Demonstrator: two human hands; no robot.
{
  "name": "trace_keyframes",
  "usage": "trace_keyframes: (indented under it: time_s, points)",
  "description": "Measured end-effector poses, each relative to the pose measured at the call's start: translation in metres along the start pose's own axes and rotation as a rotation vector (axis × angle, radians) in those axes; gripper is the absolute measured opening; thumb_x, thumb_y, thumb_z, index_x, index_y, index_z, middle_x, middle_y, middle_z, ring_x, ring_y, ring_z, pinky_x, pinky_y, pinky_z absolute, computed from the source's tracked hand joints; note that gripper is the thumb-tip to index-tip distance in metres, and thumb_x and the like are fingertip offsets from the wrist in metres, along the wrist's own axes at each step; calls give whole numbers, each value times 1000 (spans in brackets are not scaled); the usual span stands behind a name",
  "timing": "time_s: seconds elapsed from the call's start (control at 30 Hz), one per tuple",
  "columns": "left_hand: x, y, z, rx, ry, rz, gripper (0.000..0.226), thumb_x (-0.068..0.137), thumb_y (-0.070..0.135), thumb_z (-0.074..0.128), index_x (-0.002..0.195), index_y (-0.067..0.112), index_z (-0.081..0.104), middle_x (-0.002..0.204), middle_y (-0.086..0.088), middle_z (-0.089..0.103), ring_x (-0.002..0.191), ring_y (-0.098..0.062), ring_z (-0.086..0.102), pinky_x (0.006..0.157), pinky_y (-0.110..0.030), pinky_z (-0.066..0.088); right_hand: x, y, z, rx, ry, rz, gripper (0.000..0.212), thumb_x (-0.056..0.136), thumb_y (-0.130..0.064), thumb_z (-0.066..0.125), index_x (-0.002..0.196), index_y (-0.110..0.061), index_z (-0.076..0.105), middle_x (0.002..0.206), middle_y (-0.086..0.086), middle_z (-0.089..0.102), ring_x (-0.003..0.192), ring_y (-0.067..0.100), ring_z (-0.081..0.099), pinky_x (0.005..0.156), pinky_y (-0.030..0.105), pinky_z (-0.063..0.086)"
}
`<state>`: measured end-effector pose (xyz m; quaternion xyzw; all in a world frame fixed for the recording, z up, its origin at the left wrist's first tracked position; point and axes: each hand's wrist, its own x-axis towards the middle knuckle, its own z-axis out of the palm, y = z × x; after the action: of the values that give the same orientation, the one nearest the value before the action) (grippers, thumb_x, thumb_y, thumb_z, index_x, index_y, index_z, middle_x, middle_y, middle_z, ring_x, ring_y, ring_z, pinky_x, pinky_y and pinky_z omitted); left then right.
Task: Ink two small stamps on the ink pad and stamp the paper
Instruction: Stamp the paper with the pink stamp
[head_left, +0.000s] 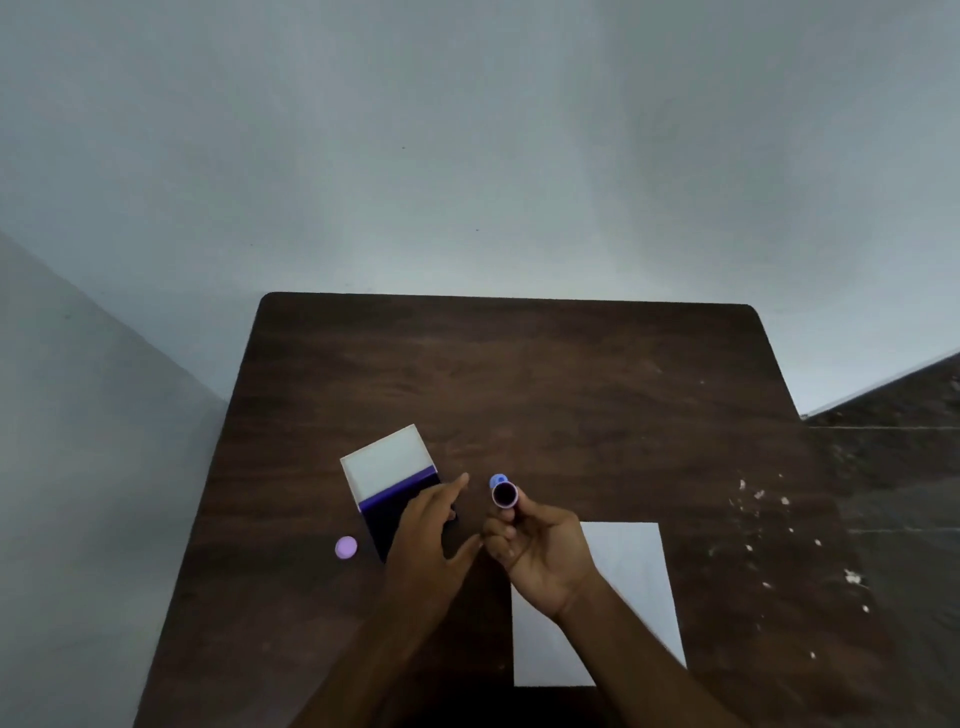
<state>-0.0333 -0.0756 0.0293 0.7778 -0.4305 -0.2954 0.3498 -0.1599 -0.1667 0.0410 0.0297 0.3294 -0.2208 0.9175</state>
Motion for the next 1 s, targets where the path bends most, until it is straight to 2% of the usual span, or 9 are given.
trace_keyframes:
  time_s: [0.2,0.33,0.43,0.53,0.6,0.67,0.83,0.9,1.0]
  points:
    - [5,18,10,20,-90,-6,58,86,26,70,138,21,46,134,-2,53,118,-18,52,101,-42,45,-10,-16,-10,28,-61,-40,22,91,-13,50,98,1,65,73,9,50,59,17,42,53,28,37]
    - [7,16,25,7,-84,-31,49,86,27,69,131,25,51,129,7,55,116,-10,52,98,-24,41,-16,-23,-16,34,-37,-68,26,94,-15,47,93,1,68,71,9,52,58,16,41,53,27,39]
    - [9,9,42,41,-149,-139,47,87,33,67,131,24,52,135,2,54,115,-8,50,100,-27,39,-23,-33,-23,4,82,-116,22,92,-13,52,91,1,68,70,10,55,57,16,45,53,26,42]
    - [12,4,57,110,-170,-103,40,87,35,65,126,31,56,131,6,57,101,5,46,91,-17,34,-29,-46,-37,-242,451,-259,20,90,-14,61,93,1,75,71,10,66,57,14,55,56,26,49]
    - [13,2,68,154,-199,-35,39,87,40,64,125,35,56,130,10,58,107,2,50,93,-16,32,-34,-52,-52,-448,706,-411,16,87,-17,68,82,-7,78,66,9,69,54,13,57,55,27,50]
    - [15,1,79,212,-238,-47,43,86,47,62,127,35,55,133,10,57,118,-6,50,97,-21,30,-39,-56,-66,-715,878,-559,14,81,-24,75,74,-14,78,61,6,70,51,14,59,52,25,52]
    - [23,6,105,311,-261,-35,54,80,52,67,129,33,54,132,7,58,118,-13,53,101,-26,36,-44,-54,-90,-1210,921,-656,19,83,-43,68,77,-25,72,66,-12,71,61,12,67,50,10,48]
    - [25,7,113,366,-249,-29,57,77,53,70,127,31,56,131,4,59,117,-16,55,102,-29,38,-38,-50,-94,-1321,908,-646,18,85,-45,64,78,-29,67,72,-17,67,64,8,64,51,7,44]
    - [27,6,121,428,-207,-20,58,67,51,80,116,25,64,118,-1,67,105,-21,62,92,-28,41,-27,-44,-99,-1402,891,-581,17,85,-46,64,85,-29,61,79,-16,61,66,4,58,51,3,37]
